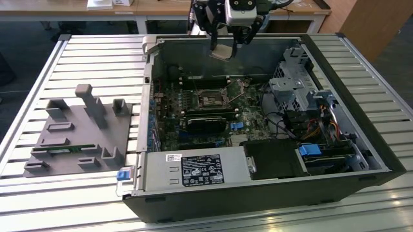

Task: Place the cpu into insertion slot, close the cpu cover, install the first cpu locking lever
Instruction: 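Place the cpu into insertion slot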

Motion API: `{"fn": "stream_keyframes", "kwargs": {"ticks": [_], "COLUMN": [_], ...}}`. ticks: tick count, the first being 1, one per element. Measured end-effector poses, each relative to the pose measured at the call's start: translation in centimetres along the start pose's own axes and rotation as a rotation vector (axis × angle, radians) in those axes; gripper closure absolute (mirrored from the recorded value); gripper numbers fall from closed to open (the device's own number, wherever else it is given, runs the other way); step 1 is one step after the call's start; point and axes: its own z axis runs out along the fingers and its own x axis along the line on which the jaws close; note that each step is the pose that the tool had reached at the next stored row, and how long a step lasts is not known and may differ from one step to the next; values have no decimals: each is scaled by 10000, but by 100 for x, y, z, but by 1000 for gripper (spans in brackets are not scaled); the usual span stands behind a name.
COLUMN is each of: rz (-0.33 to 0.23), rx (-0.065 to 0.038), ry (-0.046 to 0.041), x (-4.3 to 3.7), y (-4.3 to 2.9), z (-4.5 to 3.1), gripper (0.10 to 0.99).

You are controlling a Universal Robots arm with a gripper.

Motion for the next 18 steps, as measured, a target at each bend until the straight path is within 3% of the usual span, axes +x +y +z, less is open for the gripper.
{"fn": "stream_keyframes", "kwargs": {"ticks": [18], "rz": [717], "rx": [-15], "ry": [-63], "x": [0], "y": [0], "z": [3], "gripper": [561]}}
